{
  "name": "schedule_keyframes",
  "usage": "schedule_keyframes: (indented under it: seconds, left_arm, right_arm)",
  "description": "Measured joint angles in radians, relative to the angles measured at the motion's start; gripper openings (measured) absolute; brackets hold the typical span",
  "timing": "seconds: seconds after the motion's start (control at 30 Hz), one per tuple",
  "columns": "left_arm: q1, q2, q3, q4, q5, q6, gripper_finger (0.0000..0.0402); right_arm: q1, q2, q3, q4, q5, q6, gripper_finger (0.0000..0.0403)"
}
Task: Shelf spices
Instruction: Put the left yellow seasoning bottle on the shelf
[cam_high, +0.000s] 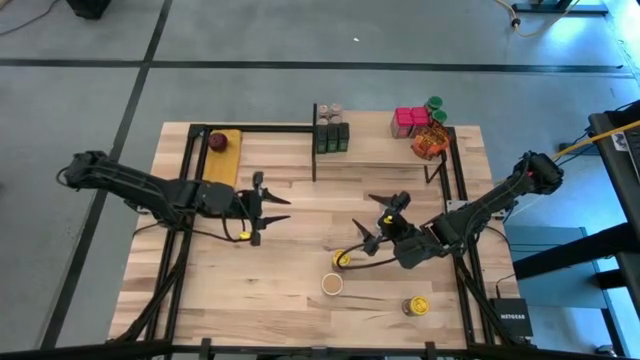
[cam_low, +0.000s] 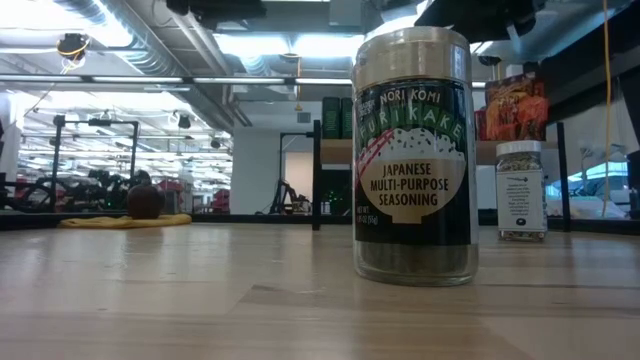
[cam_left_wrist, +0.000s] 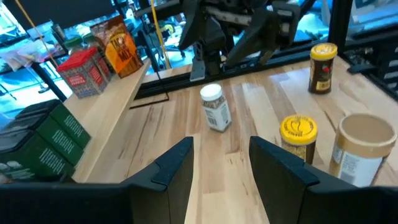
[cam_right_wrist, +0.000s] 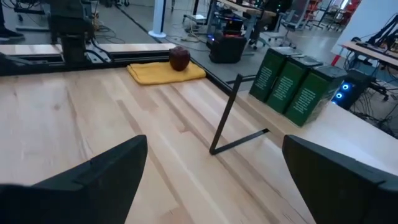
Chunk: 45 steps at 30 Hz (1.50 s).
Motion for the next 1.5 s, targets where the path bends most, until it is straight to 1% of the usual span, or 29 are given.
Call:
schedule_keyframes:
  seconds: [0.3, 0.43, 0.63, 0.9, 1.0, 1.1, 1.17, 1.3, 1.4, 1.5]
  left_arm:
    - [0.000, 0.014, -0.001, 0.019, 0.000, 0.009, 0.0150]
    - [0.000, 0.014, 0.000, 0.020, 0.000, 0.008, 0.0150]
    - [0.000, 0.014, -0.001, 0.044, 0.000, 0.006, 0.0150]
    - [0.000, 0.014, 0.000, 0.045, -0.001, 0.007, 0.0150]
    - [0.000, 0.014, 0.000, 0.045, -0.001, 0.005, 0.0150]
    - [0.000, 0.014, 0.000, 0.043, -0.001, 0.004, 0.0150]
    - [0.000, 0.014, 0.000, 0.045, -0.001, 0.009, 0.0150]
    - [0.000, 0.014, 0.000, 0.049, -0.001, 0.013, 0.0150]
    - [0.000, 0.014, 0.000, 0.050, -0.001, 0.022, 0.0150]
    - [0.000, 0.014, 0.000, 0.050, -0.001, 0.021, 0.0150]
  right_arm:
    - [0.000, 0.000, 0.000, 0.001, -0.006, -0.008, 0.0380]
    - [0.000, 0.000, 0.000, 0.013, -0.017, 0.029, 0.0380]
    - [0.000, 0.000, 0.000, 0.019, -0.120, 0.035, 0.0380]
    - [0.001, 0.000, 0.000, 0.021, -0.181, 0.033, 0.0380]
    - [0.001, 0.008, 0.000, 0.026, -0.250, 0.033, 0.0380]
    - [0.000, 0.042, 0.000, 0.033, -0.371, 0.029, 0.0380]
    - [-0.009, 0.073, 0.000, 0.045, -0.425, 0.007, 0.0380]
    - [-0.034, 0.116, 0.000, 0.077, -0.491, -0.024, 0.0380]
    - [-0.046, 0.116, 0.011, 0.083, -0.565, -0.020, 0.0380]
    - [-0.046, 0.116, 0.032, 0.085, -0.607, 0.006, 0.0380]
